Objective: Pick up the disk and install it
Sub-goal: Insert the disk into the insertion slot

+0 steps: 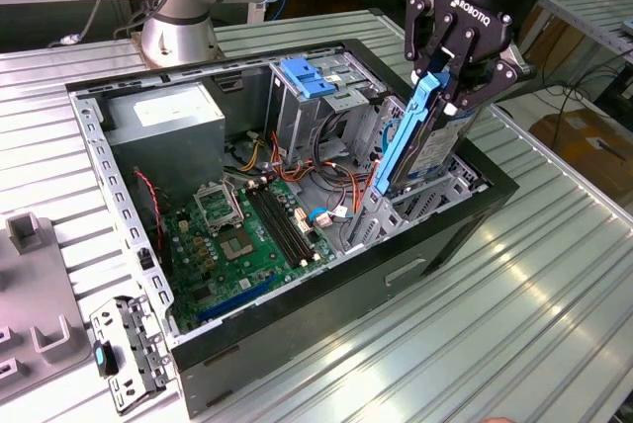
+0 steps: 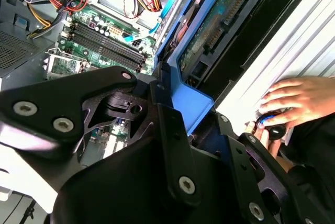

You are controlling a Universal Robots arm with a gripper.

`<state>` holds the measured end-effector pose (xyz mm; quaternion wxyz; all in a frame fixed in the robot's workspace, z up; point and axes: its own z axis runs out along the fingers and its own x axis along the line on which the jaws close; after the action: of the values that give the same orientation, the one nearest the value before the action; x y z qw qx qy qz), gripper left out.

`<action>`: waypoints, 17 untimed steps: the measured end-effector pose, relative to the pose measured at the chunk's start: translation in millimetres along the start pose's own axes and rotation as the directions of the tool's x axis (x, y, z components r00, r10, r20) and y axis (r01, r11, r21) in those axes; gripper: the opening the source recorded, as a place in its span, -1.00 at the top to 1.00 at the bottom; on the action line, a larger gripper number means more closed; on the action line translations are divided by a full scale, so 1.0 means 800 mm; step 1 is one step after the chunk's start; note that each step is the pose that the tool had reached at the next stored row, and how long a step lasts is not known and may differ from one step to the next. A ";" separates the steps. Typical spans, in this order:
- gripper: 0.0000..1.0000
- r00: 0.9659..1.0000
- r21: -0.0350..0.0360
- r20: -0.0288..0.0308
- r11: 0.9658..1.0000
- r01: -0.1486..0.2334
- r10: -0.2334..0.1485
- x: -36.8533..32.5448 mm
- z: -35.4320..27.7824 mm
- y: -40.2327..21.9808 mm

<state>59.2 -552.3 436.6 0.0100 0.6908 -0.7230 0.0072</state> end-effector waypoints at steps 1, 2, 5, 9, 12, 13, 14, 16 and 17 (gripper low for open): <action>0.26 1.000 0.001 0.001 1.000 0.001 -0.001 0.0001 -0.0010 0.0000; 0.26 1.000 0.003 0.001 1.000 0.002 -0.002 0.0001 -0.0021 0.0000; 0.26 1.000 0.012 0.000 1.000 0.006 -0.006 0.0002 -0.0099 0.0000; 0.26 1.000 0.030 0.001 0.999 0.011 -0.011 0.0003 -0.0118 0.0000; 0.26 1.000 0.037 0.000 0.999 0.013 -0.013 0.0003 -0.0120 0.0007; 0.26 1.000 0.042 0.000 0.999 0.013 -0.013 0.0004 -0.0119 0.0023; 0.26 1.000 0.048 0.000 0.999 0.014 -0.014 0.0005 -0.0119 0.0048; 0.26 1.000 0.059 0.001 0.998 0.015 -0.015 0.0007 -0.0118 0.0091; 0.26 1.000 0.060 0.001 0.998 0.015 -0.015 0.0007 -0.0118 0.0102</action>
<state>51.0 -552.3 446.2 -0.0112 0.6963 -0.7171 0.0285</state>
